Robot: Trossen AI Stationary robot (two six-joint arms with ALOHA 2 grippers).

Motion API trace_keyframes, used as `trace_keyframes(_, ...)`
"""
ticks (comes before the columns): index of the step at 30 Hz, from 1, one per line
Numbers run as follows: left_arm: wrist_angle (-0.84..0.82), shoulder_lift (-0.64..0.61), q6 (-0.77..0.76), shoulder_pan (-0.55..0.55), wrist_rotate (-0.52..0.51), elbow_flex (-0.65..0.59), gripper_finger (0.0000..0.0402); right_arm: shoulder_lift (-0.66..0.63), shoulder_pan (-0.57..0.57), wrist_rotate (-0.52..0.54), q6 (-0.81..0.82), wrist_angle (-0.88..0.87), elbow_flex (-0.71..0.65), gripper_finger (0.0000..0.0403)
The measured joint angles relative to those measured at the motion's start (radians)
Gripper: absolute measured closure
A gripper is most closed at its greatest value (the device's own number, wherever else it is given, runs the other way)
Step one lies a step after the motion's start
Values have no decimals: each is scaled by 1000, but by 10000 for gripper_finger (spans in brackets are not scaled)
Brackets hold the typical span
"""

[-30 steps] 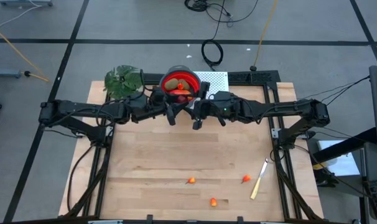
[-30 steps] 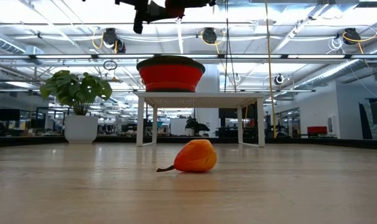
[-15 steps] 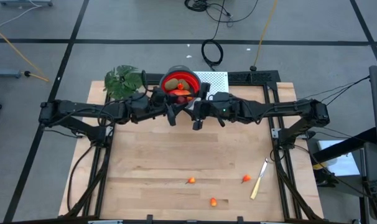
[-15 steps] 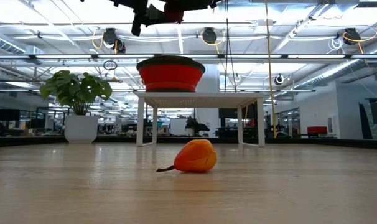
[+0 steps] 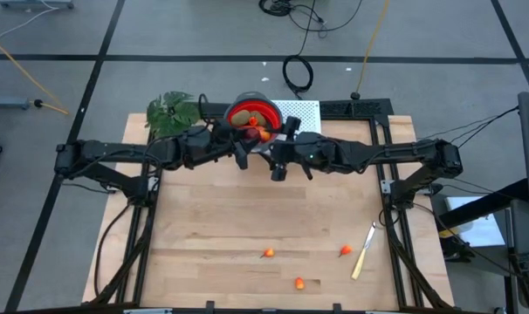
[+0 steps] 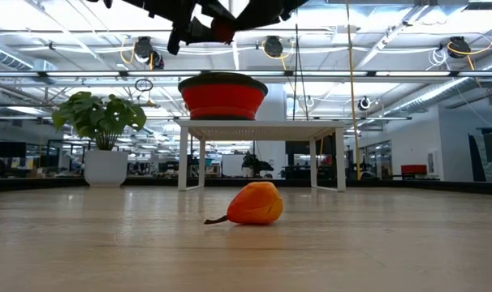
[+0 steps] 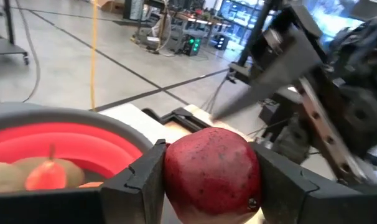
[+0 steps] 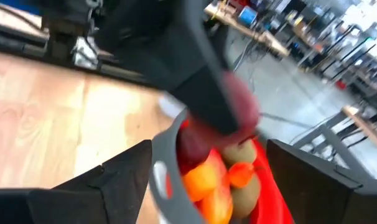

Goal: Pick & Place Fruit
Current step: Put the pomegranate into the red strainer bowl

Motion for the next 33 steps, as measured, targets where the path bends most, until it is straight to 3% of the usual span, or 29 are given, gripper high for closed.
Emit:
trace_keyframes(10,-16,0,100,75,-1,0,201,0,0,-3,117,-157,0,106)
trace_keyframes(22,-94,0,200,93,-19,1,200,0,-5,-11,149,-164,0,203)
trace_keyframes(33,-494,112,321,135,-26,252,199,0,-73,-325,278,-180,0,348)
